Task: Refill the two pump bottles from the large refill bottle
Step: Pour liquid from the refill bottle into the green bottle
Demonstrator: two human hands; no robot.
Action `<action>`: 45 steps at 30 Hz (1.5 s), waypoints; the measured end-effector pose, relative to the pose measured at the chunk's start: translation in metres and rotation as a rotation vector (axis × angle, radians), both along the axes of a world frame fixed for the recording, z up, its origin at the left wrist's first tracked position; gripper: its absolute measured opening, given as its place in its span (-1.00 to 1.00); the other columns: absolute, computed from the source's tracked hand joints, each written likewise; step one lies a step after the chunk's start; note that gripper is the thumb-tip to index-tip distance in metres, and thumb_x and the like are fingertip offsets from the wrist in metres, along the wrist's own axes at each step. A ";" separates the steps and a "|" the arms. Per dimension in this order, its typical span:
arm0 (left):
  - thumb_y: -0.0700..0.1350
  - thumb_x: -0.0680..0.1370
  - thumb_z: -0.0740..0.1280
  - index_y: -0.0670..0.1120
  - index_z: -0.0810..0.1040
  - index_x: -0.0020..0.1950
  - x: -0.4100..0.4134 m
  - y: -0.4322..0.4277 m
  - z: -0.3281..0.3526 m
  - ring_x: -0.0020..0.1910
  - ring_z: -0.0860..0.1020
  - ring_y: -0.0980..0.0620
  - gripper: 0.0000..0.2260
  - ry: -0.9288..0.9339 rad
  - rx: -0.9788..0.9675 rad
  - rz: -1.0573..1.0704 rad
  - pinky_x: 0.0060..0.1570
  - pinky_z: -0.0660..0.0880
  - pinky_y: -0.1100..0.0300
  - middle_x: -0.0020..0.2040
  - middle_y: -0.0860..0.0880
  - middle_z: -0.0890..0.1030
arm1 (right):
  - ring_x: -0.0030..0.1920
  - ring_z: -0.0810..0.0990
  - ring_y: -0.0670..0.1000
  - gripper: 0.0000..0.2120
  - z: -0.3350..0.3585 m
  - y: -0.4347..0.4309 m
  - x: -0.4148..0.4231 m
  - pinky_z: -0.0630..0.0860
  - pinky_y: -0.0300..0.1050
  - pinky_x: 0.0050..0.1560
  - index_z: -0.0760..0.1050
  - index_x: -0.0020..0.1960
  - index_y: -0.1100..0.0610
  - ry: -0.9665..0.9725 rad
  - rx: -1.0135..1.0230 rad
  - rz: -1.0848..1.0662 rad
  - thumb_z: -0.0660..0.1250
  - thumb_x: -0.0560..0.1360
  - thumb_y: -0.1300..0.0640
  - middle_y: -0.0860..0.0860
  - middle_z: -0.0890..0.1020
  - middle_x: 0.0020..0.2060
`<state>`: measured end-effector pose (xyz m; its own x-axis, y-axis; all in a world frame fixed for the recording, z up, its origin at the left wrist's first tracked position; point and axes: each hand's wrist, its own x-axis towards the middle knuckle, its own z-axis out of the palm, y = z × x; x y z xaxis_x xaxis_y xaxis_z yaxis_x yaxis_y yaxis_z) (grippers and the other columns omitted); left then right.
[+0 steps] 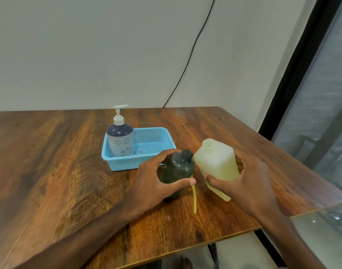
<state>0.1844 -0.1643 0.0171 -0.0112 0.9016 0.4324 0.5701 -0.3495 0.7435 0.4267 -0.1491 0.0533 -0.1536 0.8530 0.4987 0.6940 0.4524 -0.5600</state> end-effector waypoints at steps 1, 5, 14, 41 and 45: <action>0.45 0.27 0.51 0.42 0.40 0.32 0.000 0.000 0.000 0.29 0.47 0.32 -0.34 0.000 0.008 0.000 0.27 0.49 0.28 0.30 0.37 0.51 | 0.25 0.53 -0.02 -0.13 0.001 -0.001 0.000 0.57 -0.21 0.02 0.45 0.45 0.05 -0.012 0.005 -0.002 0.60 0.21 -0.17 -0.05 0.59 0.28; 0.40 0.30 0.54 0.35 0.46 0.35 -0.002 -0.001 0.001 0.29 0.47 0.35 -0.34 -0.021 0.032 -0.010 0.23 0.51 0.34 0.29 0.35 0.55 | 0.19 0.49 -0.11 -0.13 0.001 -0.001 0.000 0.47 -0.36 -0.07 0.44 0.45 0.03 -0.062 0.015 -0.014 0.63 0.21 -0.15 -0.08 0.59 0.25; 0.33 0.31 0.55 0.43 0.44 0.27 -0.001 -0.005 0.008 0.26 0.43 0.46 -0.43 -0.014 0.026 -0.045 0.08 0.41 0.57 0.19 0.49 0.49 | 0.16 0.52 -0.01 -0.14 0.003 0.003 0.006 0.37 -0.30 -0.19 0.45 0.46 0.01 -0.148 -0.005 -0.016 0.66 0.22 -0.10 -0.04 0.62 0.18; 0.20 0.41 0.56 0.23 0.48 0.44 -0.003 0.002 0.002 0.30 0.54 0.19 -0.39 -0.037 0.002 -0.201 0.19 0.58 0.22 0.31 0.24 0.58 | 0.27 0.52 0.09 -0.12 0.013 -0.002 0.011 0.39 -0.23 -0.02 0.40 0.49 0.05 -0.327 -0.062 -0.026 0.66 0.26 -0.05 0.03 0.60 0.27; 0.24 0.41 0.56 0.24 0.48 0.44 -0.003 0.002 0.001 0.29 0.53 0.22 -0.38 -0.041 0.004 -0.198 0.17 0.56 0.30 0.29 0.26 0.59 | 0.21 0.55 0.07 -0.13 0.016 -0.002 0.011 0.46 -0.15 -0.01 0.42 0.47 0.05 -0.327 -0.065 -0.021 0.66 0.24 -0.06 0.02 0.62 0.23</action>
<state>0.1813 -0.1623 0.0181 0.1483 0.8863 0.4388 0.4589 -0.4547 0.7633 0.4376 -0.1515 0.0692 -0.2789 0.8861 0.3701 0.8506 0.4068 -0.3332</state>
